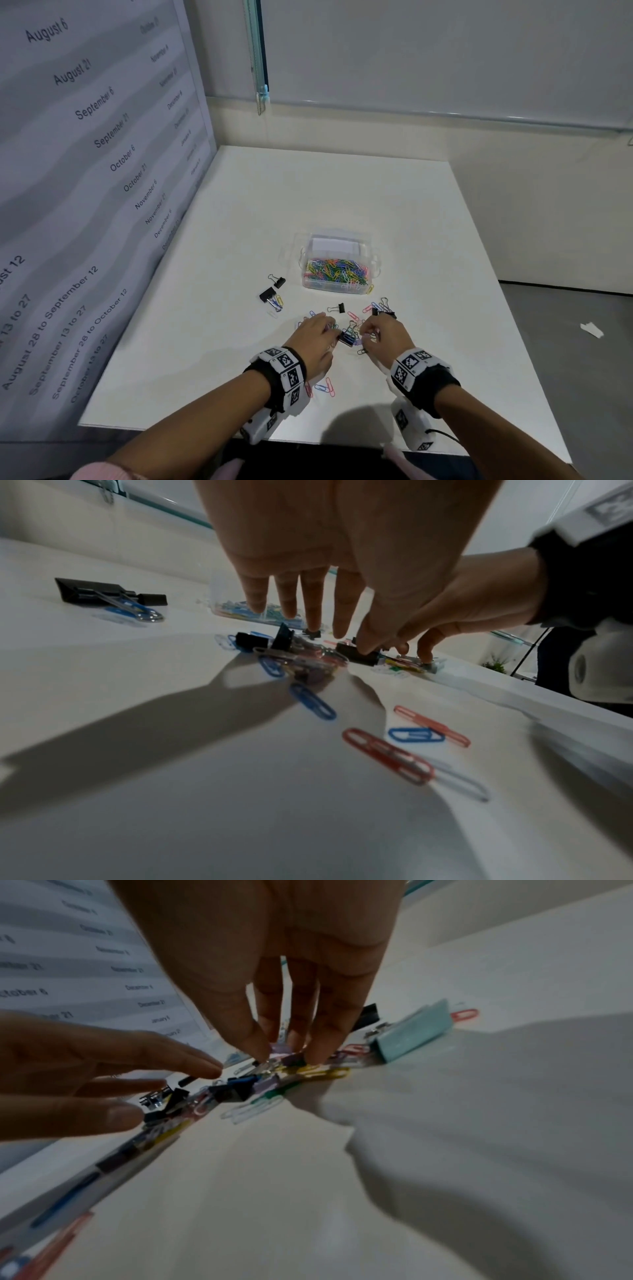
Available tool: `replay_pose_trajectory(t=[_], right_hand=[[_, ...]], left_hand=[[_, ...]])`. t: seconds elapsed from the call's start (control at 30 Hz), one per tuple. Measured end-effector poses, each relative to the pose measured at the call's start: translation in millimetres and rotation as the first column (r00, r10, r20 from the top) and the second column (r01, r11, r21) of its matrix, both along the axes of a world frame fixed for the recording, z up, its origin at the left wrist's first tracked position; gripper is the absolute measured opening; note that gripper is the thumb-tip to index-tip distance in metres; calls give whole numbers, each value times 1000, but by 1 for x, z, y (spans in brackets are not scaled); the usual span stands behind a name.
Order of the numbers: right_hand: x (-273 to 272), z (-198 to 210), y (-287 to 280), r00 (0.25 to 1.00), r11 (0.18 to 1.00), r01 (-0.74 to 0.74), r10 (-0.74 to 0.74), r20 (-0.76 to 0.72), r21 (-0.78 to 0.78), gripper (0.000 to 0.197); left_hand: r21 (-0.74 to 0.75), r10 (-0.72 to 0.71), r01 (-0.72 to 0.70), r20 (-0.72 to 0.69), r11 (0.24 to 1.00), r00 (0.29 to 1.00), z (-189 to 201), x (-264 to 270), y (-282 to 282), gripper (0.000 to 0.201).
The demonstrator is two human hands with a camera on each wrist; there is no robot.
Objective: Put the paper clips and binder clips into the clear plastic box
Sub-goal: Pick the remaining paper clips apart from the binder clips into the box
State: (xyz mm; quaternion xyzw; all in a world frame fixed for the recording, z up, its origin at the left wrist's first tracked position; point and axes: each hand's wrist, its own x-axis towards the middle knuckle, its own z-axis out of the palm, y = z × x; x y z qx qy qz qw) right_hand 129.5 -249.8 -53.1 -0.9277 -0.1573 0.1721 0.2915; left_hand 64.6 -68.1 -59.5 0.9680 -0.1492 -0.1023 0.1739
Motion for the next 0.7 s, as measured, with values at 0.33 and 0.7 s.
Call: replay_pose_trajectory(t=[0.33,0.7], right_hand=[[-3,-2,17,986,979,-165,161,-39,-116,14],[3,5,1,995,995,-90,88,-55,-50,9]], left_hand=[[97,-31,29,13,995,999,-8,8,-5,42],[183,37,-23,-74,983,997,-7,31,-13,39]])
